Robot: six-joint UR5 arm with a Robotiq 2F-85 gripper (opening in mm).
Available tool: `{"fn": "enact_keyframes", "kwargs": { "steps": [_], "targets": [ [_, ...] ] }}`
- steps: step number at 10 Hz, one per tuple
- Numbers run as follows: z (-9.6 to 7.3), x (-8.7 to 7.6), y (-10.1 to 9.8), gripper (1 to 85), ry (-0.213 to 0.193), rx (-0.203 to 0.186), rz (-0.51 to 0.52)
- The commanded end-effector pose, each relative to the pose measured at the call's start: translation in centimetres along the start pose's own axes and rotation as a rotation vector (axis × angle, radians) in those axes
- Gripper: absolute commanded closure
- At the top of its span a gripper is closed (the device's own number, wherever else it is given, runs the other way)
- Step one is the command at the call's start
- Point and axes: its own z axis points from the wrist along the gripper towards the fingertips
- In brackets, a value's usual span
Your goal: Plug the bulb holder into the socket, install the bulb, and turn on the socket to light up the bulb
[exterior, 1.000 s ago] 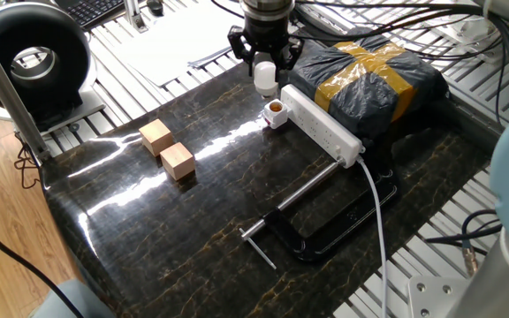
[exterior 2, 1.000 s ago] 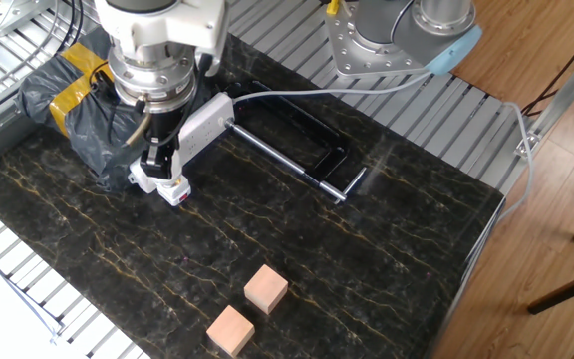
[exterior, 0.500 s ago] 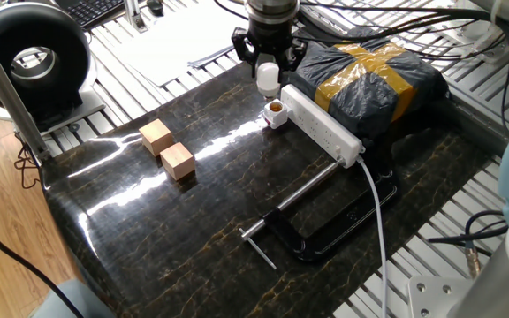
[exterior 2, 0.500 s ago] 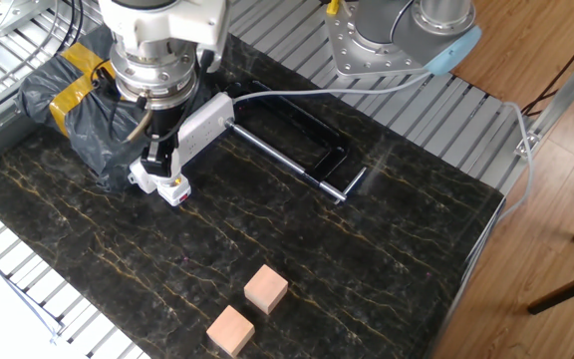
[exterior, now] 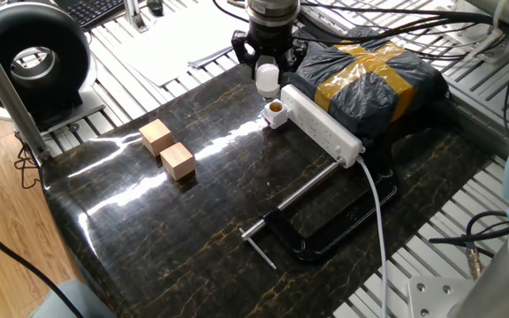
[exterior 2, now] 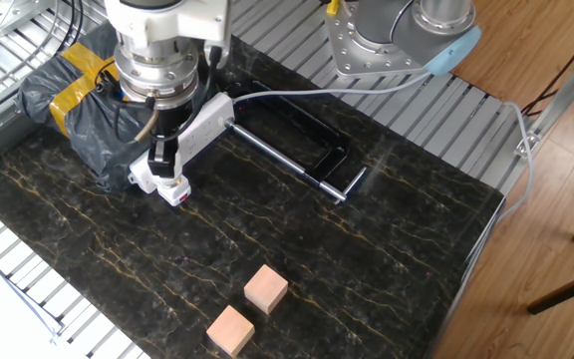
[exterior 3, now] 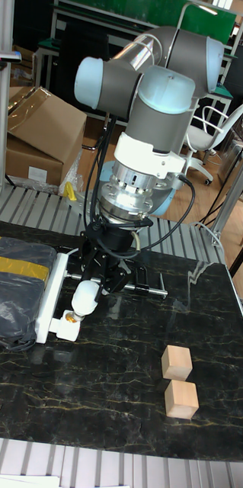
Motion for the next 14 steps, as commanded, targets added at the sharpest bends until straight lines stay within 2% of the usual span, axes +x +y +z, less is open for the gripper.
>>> {"fn": "enact_keyframes", "kwargs": {
  "steps": [1, 6, 8, 10, 11, 14],
  "targets": [
    [0.3, -0.5, 0.4, 84.3, -0.007, 0.009, -0.021],
    [0.8, -0.3, 1.1, 84.3, -0.001, -0.003, -0.022],
    [1.0, -0.6, 1.1, 84.3, -0.010, -0.003, -0.015],
    [0.8, -0.9, 1.6, 84.3, -0.026, -0.026, -0.011],
    [0.8, -0.7, 2.1, 84.3, -0.017, -0.045, -0.014],
    [0.8, 0.2, 2.5, 84.3, 0.016, -0.063, 0.024]
  ]
}}
